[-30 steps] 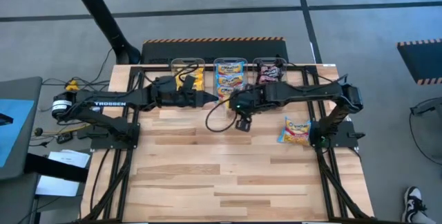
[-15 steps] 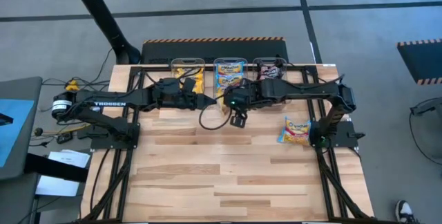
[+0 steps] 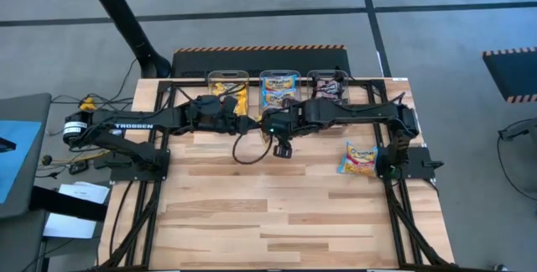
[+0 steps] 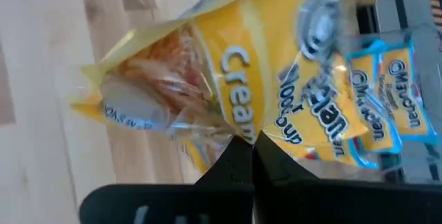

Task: Sort Maruchan noodles
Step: Put the yellow noodle pack into the left transparent bin

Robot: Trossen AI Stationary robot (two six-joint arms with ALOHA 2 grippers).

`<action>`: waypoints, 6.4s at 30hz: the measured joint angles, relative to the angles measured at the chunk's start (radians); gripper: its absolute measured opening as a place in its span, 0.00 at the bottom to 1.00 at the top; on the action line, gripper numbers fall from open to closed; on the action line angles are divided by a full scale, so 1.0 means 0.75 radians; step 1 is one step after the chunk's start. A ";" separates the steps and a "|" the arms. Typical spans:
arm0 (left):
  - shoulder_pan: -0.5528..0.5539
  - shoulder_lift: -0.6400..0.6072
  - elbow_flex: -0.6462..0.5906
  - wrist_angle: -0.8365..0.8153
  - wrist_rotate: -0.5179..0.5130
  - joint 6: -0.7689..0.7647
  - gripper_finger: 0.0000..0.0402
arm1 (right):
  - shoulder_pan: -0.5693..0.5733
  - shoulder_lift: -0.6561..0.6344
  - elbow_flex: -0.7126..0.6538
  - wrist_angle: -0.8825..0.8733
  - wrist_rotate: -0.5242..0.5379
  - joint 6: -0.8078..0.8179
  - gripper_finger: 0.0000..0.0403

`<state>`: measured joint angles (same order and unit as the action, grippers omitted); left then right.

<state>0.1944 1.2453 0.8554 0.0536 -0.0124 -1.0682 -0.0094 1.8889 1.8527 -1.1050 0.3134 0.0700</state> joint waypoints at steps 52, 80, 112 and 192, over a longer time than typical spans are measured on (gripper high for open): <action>0.003 -0.001 0.000 -0.049 0.005 0.376 0.00 | 0.016 0.073 0.056 0.111 -0.102 -0.020 0.17; 0.374 -0.455 -0.001 -0.409 -0.066 0.985 0.00 | 0.010 0.071 0.605 -0.214 -0.108 0.010 0.40; 0.549 -0.420 -0.566 0.256 0.175 0.911 0.00 | 0.010 0.072 0.617 -0.362 -0.104 -0.024 0.40; 0.459 -0.415 -0.202 -0.443 0.232 1.155 0.29 | -0.070 0.072 0.617 -0.424 -0.107 -0.034 0.40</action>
<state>0.5385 0.9341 0.7042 -0.2789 0.1617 -0.2019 -0.0616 1.9430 2.3157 -1.4229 0.2334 0.0448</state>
